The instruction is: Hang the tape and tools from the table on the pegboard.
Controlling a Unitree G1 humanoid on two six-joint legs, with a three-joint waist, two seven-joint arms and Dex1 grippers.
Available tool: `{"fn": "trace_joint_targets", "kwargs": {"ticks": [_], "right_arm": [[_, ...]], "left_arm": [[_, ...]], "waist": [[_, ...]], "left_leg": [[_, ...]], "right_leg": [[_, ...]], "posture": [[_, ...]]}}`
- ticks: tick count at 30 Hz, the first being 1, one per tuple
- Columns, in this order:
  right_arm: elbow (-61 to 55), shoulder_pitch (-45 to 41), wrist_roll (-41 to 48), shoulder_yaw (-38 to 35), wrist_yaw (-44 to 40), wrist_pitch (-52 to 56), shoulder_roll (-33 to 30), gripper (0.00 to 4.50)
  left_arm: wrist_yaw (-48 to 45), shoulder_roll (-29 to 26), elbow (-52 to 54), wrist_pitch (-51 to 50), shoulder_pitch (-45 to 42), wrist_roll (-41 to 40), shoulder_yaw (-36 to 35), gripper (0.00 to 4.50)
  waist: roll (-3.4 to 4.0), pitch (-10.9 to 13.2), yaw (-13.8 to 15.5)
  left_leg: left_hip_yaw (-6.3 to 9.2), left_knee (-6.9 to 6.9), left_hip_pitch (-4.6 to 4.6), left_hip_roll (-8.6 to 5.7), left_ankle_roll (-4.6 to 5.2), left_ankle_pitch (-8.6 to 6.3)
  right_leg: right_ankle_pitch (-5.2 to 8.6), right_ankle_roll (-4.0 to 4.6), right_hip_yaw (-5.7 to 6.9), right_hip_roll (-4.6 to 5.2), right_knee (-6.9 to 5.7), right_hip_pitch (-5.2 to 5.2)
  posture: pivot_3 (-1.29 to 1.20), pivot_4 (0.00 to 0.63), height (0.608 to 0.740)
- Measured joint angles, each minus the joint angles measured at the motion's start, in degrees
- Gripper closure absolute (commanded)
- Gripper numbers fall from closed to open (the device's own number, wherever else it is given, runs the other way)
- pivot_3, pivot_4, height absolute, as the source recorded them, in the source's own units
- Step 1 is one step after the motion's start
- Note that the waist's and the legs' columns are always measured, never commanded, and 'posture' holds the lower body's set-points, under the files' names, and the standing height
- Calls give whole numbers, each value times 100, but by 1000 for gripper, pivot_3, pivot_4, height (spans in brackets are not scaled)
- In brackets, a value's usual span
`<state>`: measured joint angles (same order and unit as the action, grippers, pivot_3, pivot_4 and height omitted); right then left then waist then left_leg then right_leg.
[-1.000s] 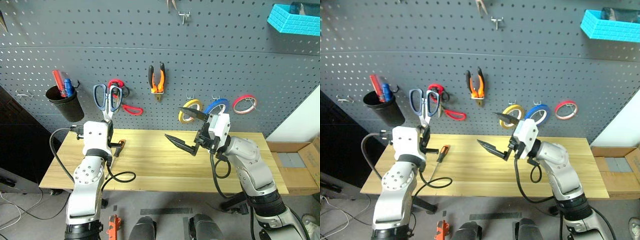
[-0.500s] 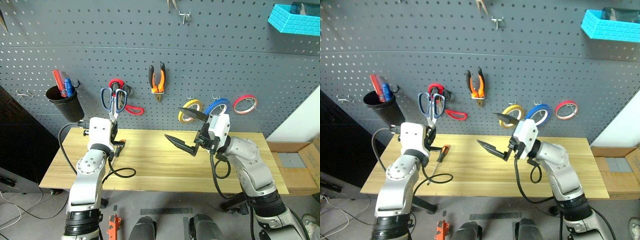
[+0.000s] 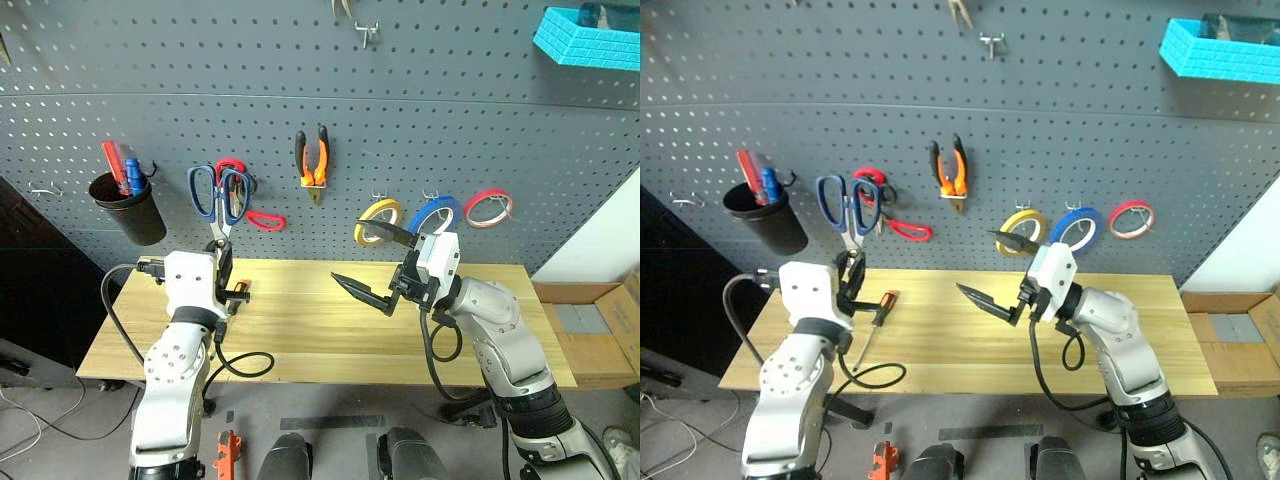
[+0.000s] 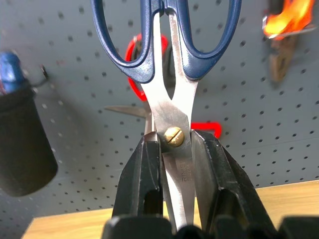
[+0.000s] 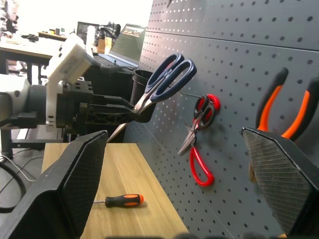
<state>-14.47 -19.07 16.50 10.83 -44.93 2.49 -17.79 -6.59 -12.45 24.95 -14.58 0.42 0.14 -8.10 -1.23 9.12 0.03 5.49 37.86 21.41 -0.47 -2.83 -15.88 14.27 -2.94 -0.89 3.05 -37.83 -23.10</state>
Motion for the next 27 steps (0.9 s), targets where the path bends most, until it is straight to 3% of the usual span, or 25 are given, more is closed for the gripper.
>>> {"fn": "trace_joint_targets", "kwargs": {"ticks": [9, 23, 27], "right_arm": [[1, -1, 0, 9, -6, -15, 7, 0], [-55, 3, 0, 7, 43, 19, -16, 0], [-57, 23, 1, 7, 43, 34, -49, 0]], "left_arm": [[69, -139, -485, -39, -506, -24, -35, 4002], [-142, -190, -1277, -1019, -1023, -164, 114, 4002], [-194, -247, -1368, -1001, -1039, -188, 104, 2704]], "waist": [[0, 0, -11], [0, 0, -20], [0, 0, -19]], "left_leg": [[0, -1, -2, 0, 0, 0], [0, -1, -1, 0, 0, 0], [0, 0, -1, 0, 0, 0]], "right_leg": [[0, 0, 1, -1, -3, 0], [0, 0, 2, -1, -3, -2], [0, 0, 1, -1, -3, -2]], "posture": [[36, 116, 740], [16, 123, 740], [18, 126, 740]]}}
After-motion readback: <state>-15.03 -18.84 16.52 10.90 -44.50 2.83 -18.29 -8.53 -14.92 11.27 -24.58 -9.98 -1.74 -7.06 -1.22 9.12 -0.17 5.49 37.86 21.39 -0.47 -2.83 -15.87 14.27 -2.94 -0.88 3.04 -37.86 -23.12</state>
